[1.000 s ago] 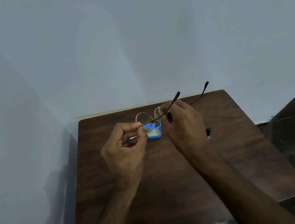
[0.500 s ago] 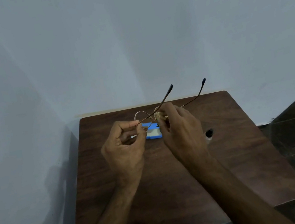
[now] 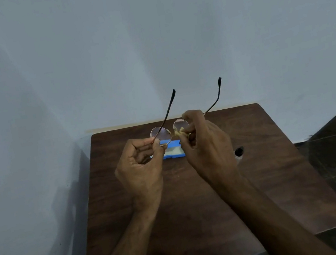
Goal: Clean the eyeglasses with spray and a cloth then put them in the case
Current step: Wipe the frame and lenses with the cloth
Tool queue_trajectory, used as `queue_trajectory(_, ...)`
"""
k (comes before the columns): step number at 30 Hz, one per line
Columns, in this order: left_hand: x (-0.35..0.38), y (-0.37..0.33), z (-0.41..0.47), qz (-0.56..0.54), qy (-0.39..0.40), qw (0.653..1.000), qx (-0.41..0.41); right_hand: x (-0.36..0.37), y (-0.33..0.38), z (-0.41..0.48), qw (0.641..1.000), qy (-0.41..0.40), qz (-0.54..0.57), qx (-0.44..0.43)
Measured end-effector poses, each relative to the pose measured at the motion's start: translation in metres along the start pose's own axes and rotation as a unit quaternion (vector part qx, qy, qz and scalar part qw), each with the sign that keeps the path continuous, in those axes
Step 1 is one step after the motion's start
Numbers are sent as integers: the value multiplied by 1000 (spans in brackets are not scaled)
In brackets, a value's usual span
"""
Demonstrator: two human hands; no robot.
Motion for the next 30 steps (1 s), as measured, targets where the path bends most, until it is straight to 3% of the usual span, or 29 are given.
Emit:
queue_trajectory(6, -1, 1, 0, -6, -5, 1000, -9, 5, 16, -11, 998, 11, 38, -40)
queue_trajectory(10, 2, -6, -5, -6, 5, 1000, 4, -1, 5, -5, 1000, -21, 21, -8)
queue_trajectory(15, 1, -5, -5, -17, -2, 1000, 0, 0, 6, -10, 999, 7, 37, -16)
queue_trajectory(21, 1, -12, -6, -4, -1, 1000, 13, -11, -13, 6, 999, -18, -28, -6)
queue_trajectory(30, 0, -12, -4, -3, 7, 1000, 23, -1, -9, 10, 999, 21, -16, -24)
Point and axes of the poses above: each hand's wrist, its own z-axis towards the middle knuckle, its own x-axis out of the palm, y = z × x, the point moved 9 cm from there along z, towards the middle knuckle, and after that the axes turned 8 degrees about -y, right-handed, at the moved point
